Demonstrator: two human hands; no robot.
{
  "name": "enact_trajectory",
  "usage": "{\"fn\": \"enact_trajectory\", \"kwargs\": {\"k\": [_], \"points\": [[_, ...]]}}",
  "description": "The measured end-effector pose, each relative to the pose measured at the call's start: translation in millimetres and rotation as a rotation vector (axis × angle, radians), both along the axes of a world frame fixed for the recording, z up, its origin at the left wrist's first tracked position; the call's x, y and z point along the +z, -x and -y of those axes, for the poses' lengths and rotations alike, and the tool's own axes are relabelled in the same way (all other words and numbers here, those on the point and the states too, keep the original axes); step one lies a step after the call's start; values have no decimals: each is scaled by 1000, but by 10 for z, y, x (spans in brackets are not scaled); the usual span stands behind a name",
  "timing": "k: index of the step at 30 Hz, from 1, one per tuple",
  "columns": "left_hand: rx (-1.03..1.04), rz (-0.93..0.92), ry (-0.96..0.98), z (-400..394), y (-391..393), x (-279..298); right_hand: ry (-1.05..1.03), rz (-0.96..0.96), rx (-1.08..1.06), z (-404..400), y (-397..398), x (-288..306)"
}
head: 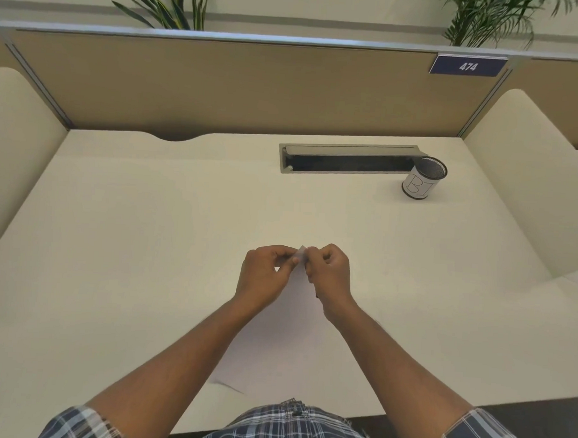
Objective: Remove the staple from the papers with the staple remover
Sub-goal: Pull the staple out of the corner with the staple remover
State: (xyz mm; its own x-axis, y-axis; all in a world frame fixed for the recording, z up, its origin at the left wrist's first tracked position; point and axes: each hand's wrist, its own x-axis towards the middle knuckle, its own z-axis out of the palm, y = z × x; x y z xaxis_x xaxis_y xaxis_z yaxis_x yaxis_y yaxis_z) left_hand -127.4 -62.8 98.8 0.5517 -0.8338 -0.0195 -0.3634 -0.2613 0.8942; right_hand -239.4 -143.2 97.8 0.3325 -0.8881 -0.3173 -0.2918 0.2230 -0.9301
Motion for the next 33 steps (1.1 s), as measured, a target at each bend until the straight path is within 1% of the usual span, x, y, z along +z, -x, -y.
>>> {"fn": "enact_trajectory", "kwargs": {"k": [5,14,19,22,26,30,33], "points": [[-13,-12,-37,114,17,-54,-111,33,-18,158,157,32],[24,-64,-29,231,61,-81,-135,54,-15,239,267,39],[47,-91,-34,252,68,-90,-82,28,-11,263,306,29],[53,-87,-26,248,75,-88,0,-4,47,224,314,36],[51,-70,2,242,105,-78,14,-31,144,103,238,-10],[65,-40,34,222,115,-46,-42,27,137,21,190,-11],[83,-31,56,206,103,-25,-12,64,160,-30,183,-12]]}}
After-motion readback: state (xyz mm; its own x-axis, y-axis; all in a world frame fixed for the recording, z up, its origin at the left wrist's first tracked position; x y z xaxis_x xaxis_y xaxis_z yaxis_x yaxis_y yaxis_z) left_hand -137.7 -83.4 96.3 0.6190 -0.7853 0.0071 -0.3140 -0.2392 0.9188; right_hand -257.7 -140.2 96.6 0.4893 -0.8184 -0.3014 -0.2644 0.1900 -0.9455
